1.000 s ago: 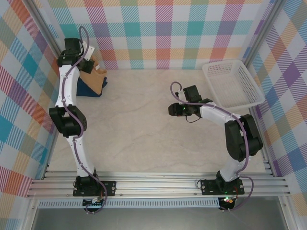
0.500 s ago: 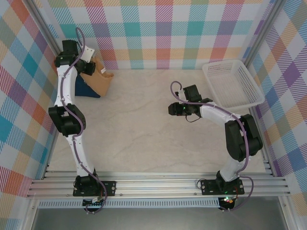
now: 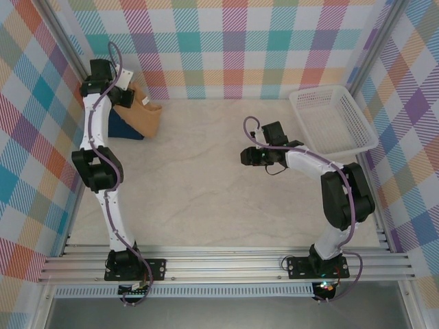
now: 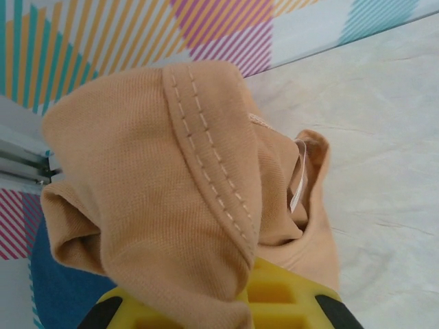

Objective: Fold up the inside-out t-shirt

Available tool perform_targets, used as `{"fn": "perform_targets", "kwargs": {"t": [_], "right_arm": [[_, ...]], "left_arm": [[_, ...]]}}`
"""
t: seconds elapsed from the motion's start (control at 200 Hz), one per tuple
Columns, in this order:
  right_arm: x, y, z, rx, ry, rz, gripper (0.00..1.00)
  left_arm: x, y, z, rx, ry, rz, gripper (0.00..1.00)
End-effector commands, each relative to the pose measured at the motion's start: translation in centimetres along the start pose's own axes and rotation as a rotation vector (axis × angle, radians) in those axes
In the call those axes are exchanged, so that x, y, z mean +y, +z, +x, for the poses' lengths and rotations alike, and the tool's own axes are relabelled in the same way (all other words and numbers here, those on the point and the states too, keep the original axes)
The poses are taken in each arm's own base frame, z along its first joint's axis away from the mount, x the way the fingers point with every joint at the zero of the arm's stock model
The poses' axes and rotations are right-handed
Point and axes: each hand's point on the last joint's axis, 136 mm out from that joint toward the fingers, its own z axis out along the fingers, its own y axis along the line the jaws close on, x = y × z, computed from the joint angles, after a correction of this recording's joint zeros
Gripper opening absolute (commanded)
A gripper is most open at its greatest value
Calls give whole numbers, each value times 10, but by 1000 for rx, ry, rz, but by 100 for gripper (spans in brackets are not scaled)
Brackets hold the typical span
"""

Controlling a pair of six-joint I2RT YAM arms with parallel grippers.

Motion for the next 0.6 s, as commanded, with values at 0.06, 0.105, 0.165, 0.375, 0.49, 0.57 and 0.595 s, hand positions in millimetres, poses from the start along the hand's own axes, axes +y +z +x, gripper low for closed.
{"fn": "perform_targets", "kwargs": {"t": [0.06,0.105,0.165,0.375,0.49,0.57,0.595], "right_arm": [[6,2,-6,5,-8,-16,43],[8,2,-5,9,-11,-14,43],[8,2,-4,14,-12,-8,43],[8,5,1,32,-15,3,43],[11,6,3,41,-18,3,43],[12,6,3,43,-21,6,43],[13,5,3,41,-24,6,43]], "left_arm": [[61,31,17,14,-45,-180,0],[72,37,21,19,-48,-216,0],[87,42,27,23,-48,-262,0],[116,56,39,26,-41,-349,5],[124,74,54,59,-47,-392,12],[125,85,65,81,-61,-405,23],[126,87,67,85,-71,-407,28]]}}
